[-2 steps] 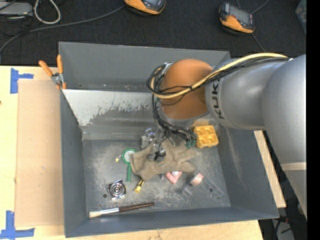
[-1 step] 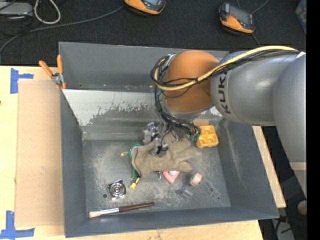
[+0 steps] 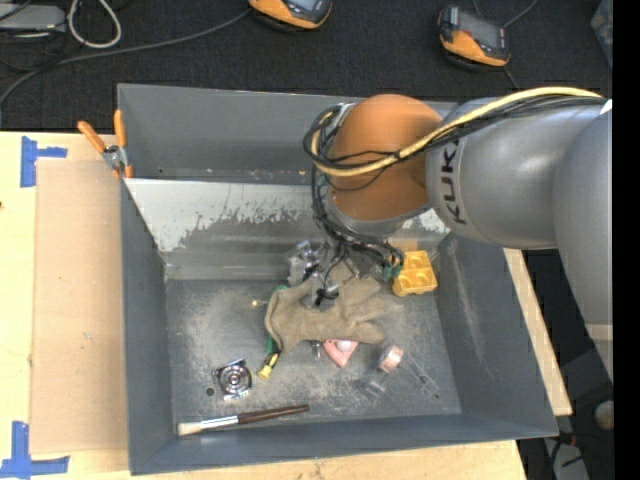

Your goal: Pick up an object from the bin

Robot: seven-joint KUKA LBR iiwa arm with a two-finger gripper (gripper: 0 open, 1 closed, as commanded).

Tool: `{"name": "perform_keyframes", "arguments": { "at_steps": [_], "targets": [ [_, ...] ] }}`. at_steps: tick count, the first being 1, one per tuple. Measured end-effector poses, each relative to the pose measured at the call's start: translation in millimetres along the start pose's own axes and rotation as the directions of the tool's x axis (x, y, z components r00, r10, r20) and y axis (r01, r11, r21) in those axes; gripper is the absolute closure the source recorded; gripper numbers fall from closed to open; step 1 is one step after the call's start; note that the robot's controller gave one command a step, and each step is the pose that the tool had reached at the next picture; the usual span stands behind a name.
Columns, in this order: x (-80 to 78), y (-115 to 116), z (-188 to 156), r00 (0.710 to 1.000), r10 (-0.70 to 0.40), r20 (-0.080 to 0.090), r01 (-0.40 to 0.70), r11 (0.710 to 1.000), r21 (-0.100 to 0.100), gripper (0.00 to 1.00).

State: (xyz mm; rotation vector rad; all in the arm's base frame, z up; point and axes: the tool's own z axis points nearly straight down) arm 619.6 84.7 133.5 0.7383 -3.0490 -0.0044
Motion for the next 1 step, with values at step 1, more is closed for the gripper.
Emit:
{"name": "perform_keyframes", "arguments": {
  "at_steps": [1],
  "targets": [
    [-0.2, 0.1, -5.6, 1.000, 0.001, 0.001, -0.001, 1.000, 0.000, 1.00]
  ]
}}
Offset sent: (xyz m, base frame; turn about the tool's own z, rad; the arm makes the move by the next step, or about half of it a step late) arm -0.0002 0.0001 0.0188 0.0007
